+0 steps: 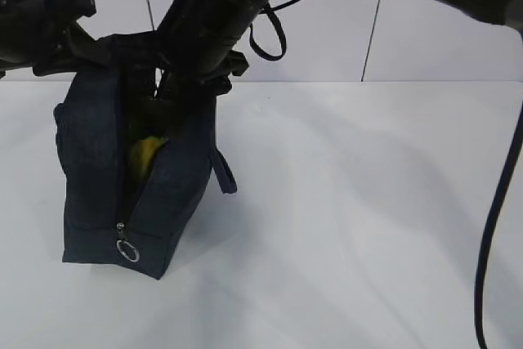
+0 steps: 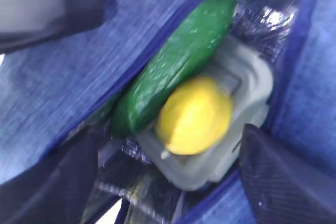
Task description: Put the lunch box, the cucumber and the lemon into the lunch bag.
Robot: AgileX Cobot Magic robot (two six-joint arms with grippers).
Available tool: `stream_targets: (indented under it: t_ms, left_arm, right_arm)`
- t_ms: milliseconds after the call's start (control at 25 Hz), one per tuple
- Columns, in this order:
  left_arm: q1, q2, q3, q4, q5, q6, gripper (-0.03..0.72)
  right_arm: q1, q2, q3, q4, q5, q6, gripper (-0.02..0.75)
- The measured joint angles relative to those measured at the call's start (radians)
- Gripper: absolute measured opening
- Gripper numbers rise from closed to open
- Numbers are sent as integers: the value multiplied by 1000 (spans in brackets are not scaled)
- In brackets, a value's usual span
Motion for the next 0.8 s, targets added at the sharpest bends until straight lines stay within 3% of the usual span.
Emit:
stream_targets:
  t_ms: [200, 480, 680, 800]
  left_arm:
    - [0, 0, 0, 0, -6, 0, 8]
    - [0, 0, 0, 0, -6, 0, 8]
    - [0, 0, 0, -1, -6, 0, 8]
    - [0, 0, 0, -1, -6, 0, 8]
  right_arm:
    - [0, 2, -32, 3, 48, -13, 646]
    - [-11, 2, -246, -97, 157, 19, 550]
    - [-21, -5, -270, -229, 163, 100, 529]
    - [-29, -7, -261, -241, 164, 127, 527]
